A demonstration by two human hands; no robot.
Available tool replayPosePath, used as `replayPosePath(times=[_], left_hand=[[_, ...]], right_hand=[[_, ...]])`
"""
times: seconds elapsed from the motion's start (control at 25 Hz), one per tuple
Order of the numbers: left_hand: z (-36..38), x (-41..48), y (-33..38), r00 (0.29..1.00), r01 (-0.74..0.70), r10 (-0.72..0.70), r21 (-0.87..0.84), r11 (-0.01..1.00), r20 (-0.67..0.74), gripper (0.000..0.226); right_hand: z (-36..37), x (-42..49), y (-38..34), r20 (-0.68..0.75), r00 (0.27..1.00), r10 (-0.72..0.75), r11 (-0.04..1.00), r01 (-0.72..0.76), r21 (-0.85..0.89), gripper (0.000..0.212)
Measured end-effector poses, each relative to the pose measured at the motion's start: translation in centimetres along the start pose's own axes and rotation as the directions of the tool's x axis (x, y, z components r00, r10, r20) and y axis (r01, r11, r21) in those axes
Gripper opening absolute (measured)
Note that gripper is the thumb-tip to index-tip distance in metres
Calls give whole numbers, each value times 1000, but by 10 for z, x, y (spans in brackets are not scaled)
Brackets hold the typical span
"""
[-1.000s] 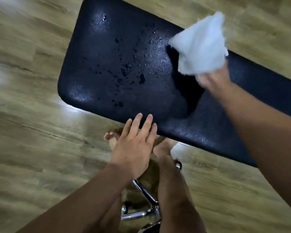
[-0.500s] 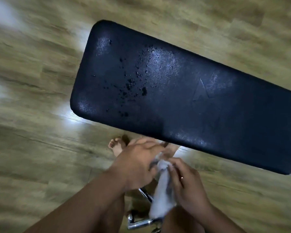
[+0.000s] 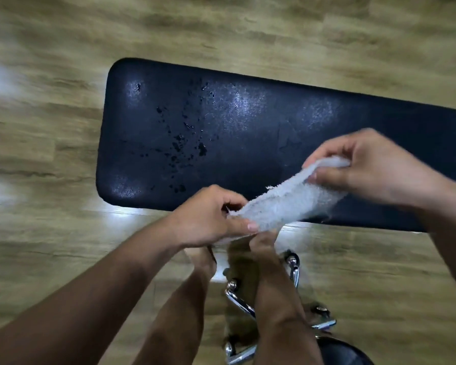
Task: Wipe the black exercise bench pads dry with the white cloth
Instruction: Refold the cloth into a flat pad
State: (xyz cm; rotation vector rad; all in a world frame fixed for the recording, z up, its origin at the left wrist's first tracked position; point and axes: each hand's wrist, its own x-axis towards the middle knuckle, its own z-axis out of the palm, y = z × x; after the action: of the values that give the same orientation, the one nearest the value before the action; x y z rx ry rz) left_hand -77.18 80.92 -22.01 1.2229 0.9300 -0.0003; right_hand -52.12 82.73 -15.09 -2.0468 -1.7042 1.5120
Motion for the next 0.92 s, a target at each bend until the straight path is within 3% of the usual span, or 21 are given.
replayPosePath(times=[0.08, 0.16, 0.24, 0.28, 0.36, 0.48, 0.6, 0.68, 0.72, 0.8, 0.84, 0.92], left_hand=[[-1, 1, 7, 998, 15, -16, 11, 1000, 54, 14], [1, 5, 16, 997, -17, 23, -74, 997, 78, 20], [3, 10, 23, 992, -55, 70, -146, 988, 102, 10], [4, 13, 26, 991, -53, 73, -171, 984, 112, 4], [5, 20, 25, 993, -6, 29, -188, 982, 118, 13], [4, 35, 22, 997, 78, -72, -171, 982, 39, 13], [8, 50, 21, 985, 109, -137, -235, 966, -107, 19], [17, 57, 25, 958, 106, -219, -477, 873, -187, 23], [21, 60, 28, 941, 106, -281, -626, 773, -188, 26], [28, 63, 30, 919, 102, -355, -769, 631, -170, 33], [30, 62, 27, 911, 100, -364, -752, 651, -194, 34], [32, 57, 15, 887, 84, -344, -626, 776, -307, 20]], right_hand=[[-14, 2, 8, -108, 994, -18, 999, 21, 29, 3], [-20, 8, 14, -215, 977, 6, 986, 30, 165, 5], [-20, 18, 21, -294, 956, 14, 982, 43, 186, 10], [-22, 25, 25, -312, 950, 18, 984, 37, 172, 10], [-28, 39, 34, -338, 941, 27, 995, 6, 95, 8], [-40, 55, 48, -425, 905, 12, 999, -32, -42, 13], [-41, 53, 40, -650, 747, -140, 982, 23, -185, 13], [-18, 37, 36, -726, 618, -303, 943, 85, -321, 18], [7, 25, 34, -691, 627, -360, 919, 112, -377, 20], [79, -5, 35, -502, 775, -385, 891, 169, -422, 25], [113, -18, 35, -390, 834, -392, 878, 212, -429, 25], [146, -37, 36, -232, 868, -439, 869, 345, -354, 17]])
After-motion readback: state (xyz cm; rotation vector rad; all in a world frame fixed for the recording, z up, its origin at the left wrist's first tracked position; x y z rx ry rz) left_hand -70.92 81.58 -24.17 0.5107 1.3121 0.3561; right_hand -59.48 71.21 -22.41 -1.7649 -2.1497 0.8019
